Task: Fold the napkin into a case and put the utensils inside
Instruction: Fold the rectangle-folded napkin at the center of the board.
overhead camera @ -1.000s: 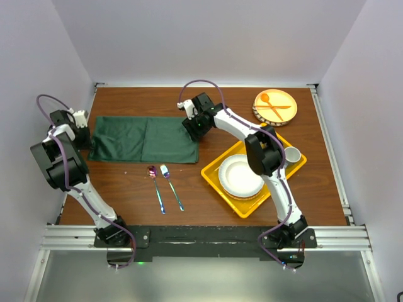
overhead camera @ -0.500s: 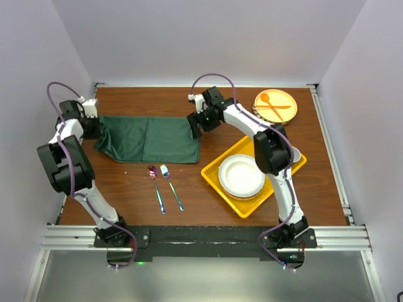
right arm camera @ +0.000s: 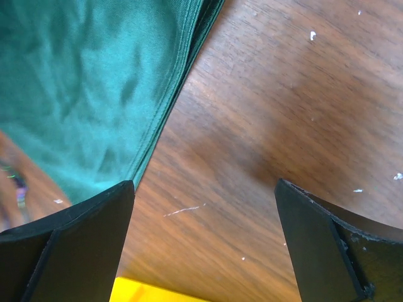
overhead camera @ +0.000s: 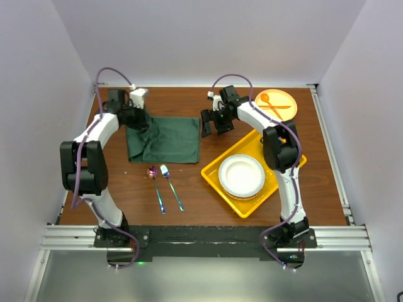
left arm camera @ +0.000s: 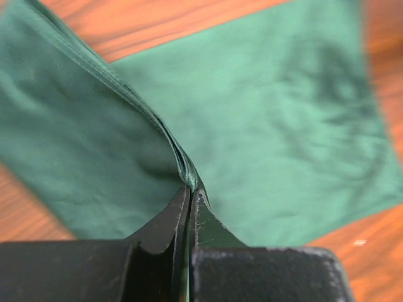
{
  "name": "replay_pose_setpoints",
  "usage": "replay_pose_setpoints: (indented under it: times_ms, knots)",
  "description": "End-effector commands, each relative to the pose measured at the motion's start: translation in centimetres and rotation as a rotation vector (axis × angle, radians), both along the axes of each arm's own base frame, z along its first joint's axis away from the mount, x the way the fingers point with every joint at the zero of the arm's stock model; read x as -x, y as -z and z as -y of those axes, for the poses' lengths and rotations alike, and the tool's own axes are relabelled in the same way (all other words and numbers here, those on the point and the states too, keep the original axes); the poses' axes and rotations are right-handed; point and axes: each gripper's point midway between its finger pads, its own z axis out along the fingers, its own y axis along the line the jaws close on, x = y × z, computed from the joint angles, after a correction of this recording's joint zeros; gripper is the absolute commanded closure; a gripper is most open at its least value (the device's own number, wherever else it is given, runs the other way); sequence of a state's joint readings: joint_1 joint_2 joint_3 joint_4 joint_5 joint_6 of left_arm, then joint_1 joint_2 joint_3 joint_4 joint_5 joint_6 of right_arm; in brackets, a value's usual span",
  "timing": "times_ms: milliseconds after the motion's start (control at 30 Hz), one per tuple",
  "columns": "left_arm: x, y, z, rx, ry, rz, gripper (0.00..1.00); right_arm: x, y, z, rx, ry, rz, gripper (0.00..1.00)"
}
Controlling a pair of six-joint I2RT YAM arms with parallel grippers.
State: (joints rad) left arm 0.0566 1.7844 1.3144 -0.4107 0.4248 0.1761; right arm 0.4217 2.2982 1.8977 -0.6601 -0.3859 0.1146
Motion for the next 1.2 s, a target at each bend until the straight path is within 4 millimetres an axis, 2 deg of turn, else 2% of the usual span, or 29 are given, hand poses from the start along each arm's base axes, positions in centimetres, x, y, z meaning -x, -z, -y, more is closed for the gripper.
replay_pose_setpoints:
  times_ms: [0,67,167,333,467,800,1033,1167]
  knots:
    - [-0.2,-0.3,6.9,0.114,0.101,-0.002,1.0,0.4,-4.5,-1.1,-0.156,0.012,-0.019,0.02]
    - [0.0,0.1,9.2,0.135,0.143,-0.012,1.0,0.9,-4.4,-1.4,-0.184,0.003,-0.05,0.02]
    - [0.2,0.4,11.3,0.177,0.168,-0.021,1.0,1.3,-3.7,-1.6,-0.2,0.02,-0.086,0.02]
    - [0.9,1.2,13.7,0.288,0.172,-0.092,1.0,1.8,-2.8,-1.9,-0.228,0.057,-0.133,0.02]
    - [1.3,1.1,15.6,0.371,0.2,-0.114,1.0,2.1,-2.1,-2.5,-0.257,0.07,-0.181,0.02]
    - [3.1,1.4,17.8,0.409,0.209,-0.14,1.0,1.8,-1.3,-3.4,-0.31,0.102,-0.234,0.04]
    - [4.4,1.5,19.8,0.43,0.234,-0.157,1.0,1.2,-0.9,-3.2,-0.3,0.125,-0.225,0.14]
    - [4.8,1.7,19.9,0.435,0.227,-0.155,1.0,1.2,-0.3,-3.1,-0.293,0.141,-0.237,0.18]
